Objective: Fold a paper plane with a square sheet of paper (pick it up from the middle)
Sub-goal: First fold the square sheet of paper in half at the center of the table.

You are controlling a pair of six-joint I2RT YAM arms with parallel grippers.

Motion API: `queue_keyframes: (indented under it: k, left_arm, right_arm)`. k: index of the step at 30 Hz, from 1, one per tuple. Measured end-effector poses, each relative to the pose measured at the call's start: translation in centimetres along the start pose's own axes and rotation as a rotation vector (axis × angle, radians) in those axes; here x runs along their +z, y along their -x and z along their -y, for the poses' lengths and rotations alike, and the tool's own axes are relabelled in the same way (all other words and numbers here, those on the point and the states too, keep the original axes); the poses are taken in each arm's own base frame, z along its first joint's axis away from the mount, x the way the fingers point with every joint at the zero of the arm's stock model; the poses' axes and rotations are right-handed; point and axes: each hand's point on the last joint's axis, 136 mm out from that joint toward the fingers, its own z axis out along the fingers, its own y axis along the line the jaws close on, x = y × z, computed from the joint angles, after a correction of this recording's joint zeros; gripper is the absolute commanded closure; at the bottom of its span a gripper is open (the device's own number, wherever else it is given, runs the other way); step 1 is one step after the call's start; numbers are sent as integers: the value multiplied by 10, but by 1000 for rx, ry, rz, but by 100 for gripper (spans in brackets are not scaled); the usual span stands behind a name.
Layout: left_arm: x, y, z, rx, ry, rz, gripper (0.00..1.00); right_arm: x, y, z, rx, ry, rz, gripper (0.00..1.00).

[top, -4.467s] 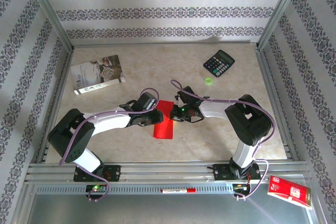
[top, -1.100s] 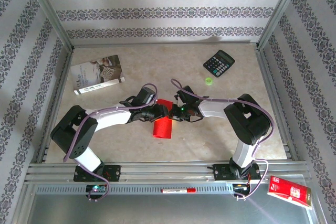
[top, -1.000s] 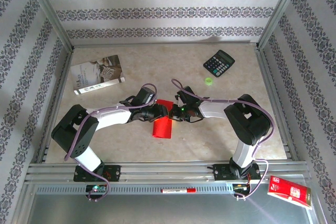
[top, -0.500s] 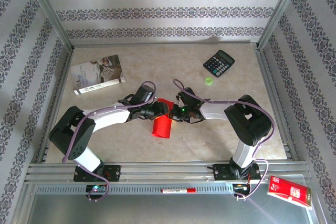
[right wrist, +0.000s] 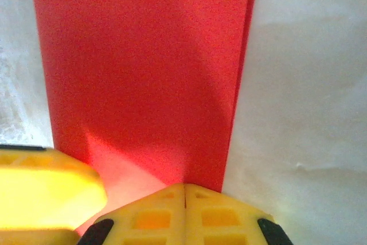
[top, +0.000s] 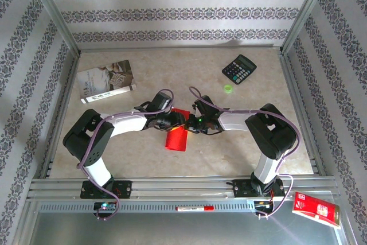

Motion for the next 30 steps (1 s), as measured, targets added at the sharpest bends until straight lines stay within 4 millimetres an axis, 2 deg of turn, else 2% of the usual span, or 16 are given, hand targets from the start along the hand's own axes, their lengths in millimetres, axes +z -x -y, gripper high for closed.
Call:
queue_keyframes:
  k: [5, 19, 30]
  left_arm:
    - [-3, 11, -7, -3, 11, 25, 63]
    - [7, 10, -27, 19, 66, 3, 63]
    - [5, 15, -32, 38, 68, 8, 60]
  right_arm:
    - [0, 0, 0, 0, 0, -1, 100]
    - [1, 0, 0, -1, 2, 0, 100]
    - [2, 2, -1, -4, 8, 5, 100]
